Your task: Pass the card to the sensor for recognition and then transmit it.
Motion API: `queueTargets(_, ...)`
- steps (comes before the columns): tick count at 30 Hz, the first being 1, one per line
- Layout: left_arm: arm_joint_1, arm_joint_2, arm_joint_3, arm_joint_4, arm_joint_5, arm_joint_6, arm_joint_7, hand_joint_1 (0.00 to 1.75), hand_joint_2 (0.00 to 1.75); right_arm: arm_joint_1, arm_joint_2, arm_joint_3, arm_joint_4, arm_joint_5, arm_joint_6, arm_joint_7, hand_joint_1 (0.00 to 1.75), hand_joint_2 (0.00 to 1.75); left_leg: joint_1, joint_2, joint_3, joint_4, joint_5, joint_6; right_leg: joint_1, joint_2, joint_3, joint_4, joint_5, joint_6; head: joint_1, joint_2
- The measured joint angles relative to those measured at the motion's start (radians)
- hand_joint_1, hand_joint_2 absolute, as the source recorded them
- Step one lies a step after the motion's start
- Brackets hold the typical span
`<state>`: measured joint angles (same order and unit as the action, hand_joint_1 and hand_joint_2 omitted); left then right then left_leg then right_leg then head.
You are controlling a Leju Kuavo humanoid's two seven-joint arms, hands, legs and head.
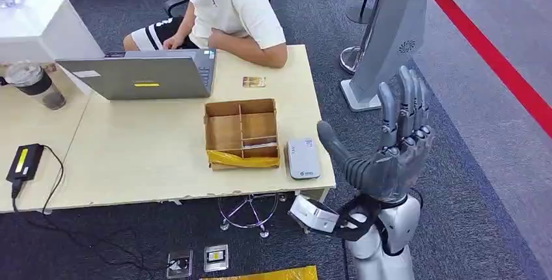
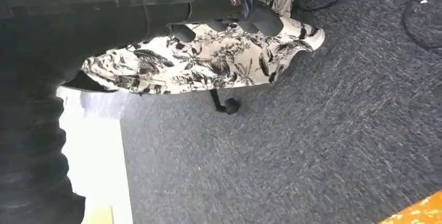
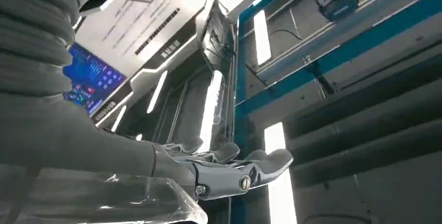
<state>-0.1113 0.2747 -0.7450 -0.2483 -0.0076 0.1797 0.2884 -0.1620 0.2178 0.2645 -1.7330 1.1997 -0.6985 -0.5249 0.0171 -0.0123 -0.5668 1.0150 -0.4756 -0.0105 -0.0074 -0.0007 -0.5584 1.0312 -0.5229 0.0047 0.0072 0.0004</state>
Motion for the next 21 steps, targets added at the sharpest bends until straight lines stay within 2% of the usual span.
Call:
queueTargets(3,0.0,0.0,0.001,0.0,0.001,0.0,-0.005,0.0,1.75,0.013,0.001,0.051,-0.011,0.008,0.0,-0.017,0.0,1.75,0.0,0.0,0.0,0.0,0.0,0.0,0.0,0.0,0.0,0.0,0.0,0.0,0.0,0.0)
queueTargets(4,0.0,0.0,0.002,0.0,0.001,0.0,-0.005,0.0,1.75,0.015,0.0,0.07,-0.011,0.021,0.0,-0.003,0.0,1.75,0.0,0.0,0.0,0.0,0.0,0.0,0.0,0.0,0.0,0.0,0.0,0.0,0.0,0.0)
queueTargets(11,0.0,-0.001,0.007,0.0,-0.002,-0.001,-0.007,0.0,1.75,-0.021,-0.029,0.216,-0.001,0.099,0.009,0.236,0.0,1.75,0.0,0.0,-0.001,0.0,0.0,0.0,0.0,0.0,0.0,0.0,0.0,0.0,0.0,0.0)
queueTargets(13,-0.002,-0.002,0.007,0.0,-0.008,-0.004,-0.009,0.0,1.75,-0.069,-0.058,0.295,0.037,0.063,0.09,0.349,0.0,1.75,0.0,0.0,0.0,0.0,0.0,0.0,0.0,0.0,0.0,0.0,0.0,0.0,0.0,0.0)
queueTargets(17,-0.005,-0.002,0.007,0.0,-0.01,-0.014,-0.023,0.0,1.75,-0.122,-0.087,0.427,0.117,0.04,0.227,0.391,0.0,1.75,0.0,-0.001,-0.001,0.0,0.0,0.0,0.0,-0.002,0.0,0.0,0.0,0.0,0.0,0.0)
queueTargets(21,-0.006,-0.002,0.007,0.0,-0.01,-0.014,-0.031,0.0,1.75,-0.172,-0.104,0.507,0.205,0.003,0.339,0.441,0.0,1.75,0.0,-0.001,-0.001,0.0,0.0,0.0,0.0,-0.002,0.0,0.0,0.0,0.0,0.0,0.0)
